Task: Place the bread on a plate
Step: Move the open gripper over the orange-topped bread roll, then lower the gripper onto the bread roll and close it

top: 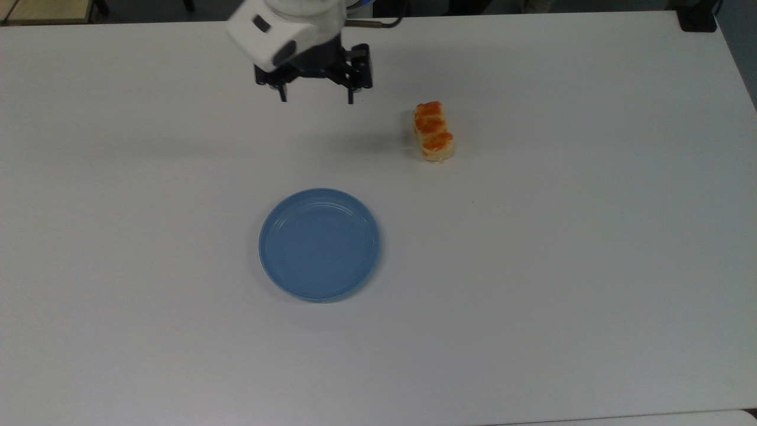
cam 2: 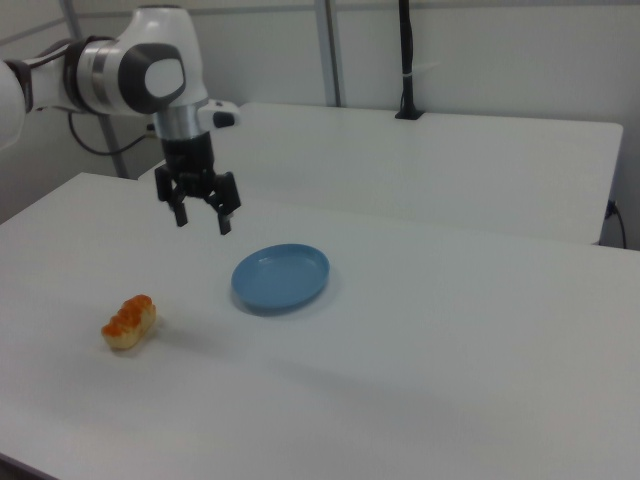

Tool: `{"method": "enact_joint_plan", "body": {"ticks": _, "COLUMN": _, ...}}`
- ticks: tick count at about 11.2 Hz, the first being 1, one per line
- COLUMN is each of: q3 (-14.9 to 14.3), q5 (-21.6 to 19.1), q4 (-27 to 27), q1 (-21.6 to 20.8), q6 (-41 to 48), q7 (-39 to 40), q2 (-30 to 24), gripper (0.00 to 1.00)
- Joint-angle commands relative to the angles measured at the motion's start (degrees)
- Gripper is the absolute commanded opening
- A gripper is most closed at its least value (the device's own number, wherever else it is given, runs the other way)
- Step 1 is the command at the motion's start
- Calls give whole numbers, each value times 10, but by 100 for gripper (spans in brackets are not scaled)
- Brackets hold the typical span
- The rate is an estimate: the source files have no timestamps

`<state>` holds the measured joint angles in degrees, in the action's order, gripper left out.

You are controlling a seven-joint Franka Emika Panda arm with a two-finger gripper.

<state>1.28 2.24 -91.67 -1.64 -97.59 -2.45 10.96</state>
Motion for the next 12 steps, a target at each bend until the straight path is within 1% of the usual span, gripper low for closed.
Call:
{"method": "enact_joint_plan", "body": {"ticks": 1, "q3": -4, "q5": -8, "q4": -83, "q1": -66, "q6": -48, "q7": 5, "q2": -18, "gripper": 100}}
{"method": "enact_joint_plan", "body": {"ticks": 5, "q3": -3, "q5": -13, "q4": -169, "q1": -135, "q6": -121, "q7": 2, "q2": -33, "gripper": 100}}
{"method": "enact_joint_plan", "body": {"ticks": 8, "q3": -6, "q5": -13, "q4": -223, "q1": -182, "q6": -180, "q7": -11, "q2": -28, "gripper": 100}}
{"method": "enact_joint_plan", "body": {"ticks": 10, "q3": -6, "q5": -12, "q4": -256, "q1": -201, "q6": -227, "q7": -30, "q2": -15, "gripper": 100}}
{"method": "enact_joint_plan", "body": {"ticks": 12, "q3": -6, "q5": -11, "q4": -263, "q1": -202, "q6": -241, "q7": -31, "q2": 5, "gripper": 100}}
